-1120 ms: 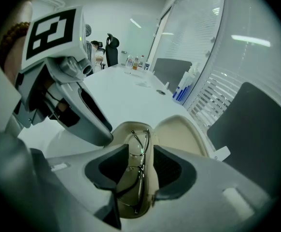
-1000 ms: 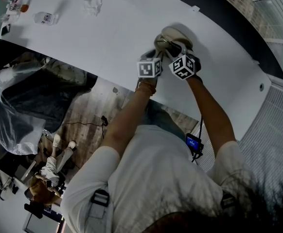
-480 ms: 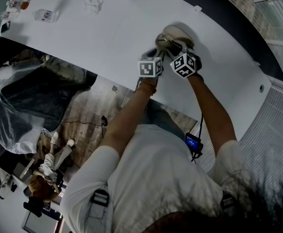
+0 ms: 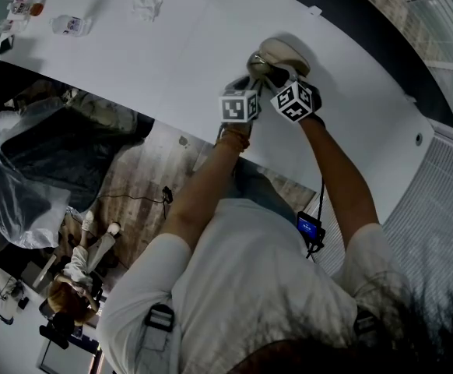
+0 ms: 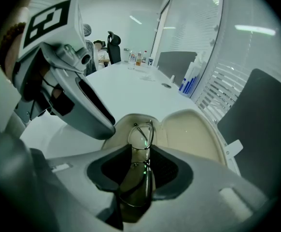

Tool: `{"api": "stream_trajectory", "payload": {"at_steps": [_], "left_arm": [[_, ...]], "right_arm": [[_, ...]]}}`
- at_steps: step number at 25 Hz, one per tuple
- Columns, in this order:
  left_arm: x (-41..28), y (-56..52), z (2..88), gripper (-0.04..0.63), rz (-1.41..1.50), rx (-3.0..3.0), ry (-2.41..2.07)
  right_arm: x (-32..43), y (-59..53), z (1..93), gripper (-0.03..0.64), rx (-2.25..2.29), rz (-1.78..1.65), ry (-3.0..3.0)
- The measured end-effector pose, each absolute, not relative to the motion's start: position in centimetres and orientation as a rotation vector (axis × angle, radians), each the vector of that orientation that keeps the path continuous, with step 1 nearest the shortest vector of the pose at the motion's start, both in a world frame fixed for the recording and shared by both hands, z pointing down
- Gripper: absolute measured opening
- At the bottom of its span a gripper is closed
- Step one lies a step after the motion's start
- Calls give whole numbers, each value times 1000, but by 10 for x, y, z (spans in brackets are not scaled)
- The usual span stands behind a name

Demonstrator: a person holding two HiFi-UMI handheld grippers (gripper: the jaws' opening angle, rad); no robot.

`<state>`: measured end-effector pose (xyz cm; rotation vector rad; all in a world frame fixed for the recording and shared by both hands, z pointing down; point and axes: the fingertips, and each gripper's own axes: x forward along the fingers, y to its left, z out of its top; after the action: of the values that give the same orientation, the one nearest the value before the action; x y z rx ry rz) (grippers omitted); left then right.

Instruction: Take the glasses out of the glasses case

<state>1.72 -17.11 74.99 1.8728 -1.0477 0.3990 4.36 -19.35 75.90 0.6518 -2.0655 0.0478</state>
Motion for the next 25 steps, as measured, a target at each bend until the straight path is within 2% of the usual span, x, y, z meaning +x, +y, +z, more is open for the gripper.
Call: {"api": "stream_trajectory", "payload": {"at_steps": [7, 19, 25], "left_arm": [[18, -171, 750, 141, 397, 1866, -1044], [17, -174, 746, 133, 397, 1869, -1050], [19, -177, 740, 132, 393, 1877, -1048]], "right_arm": [[44, -192, 757, 105, 655, 39, -2068], [40, -189, 738, 21, 665, 74, -2130], [44, -192, 729, 18, 687, 78, -2140]]}}
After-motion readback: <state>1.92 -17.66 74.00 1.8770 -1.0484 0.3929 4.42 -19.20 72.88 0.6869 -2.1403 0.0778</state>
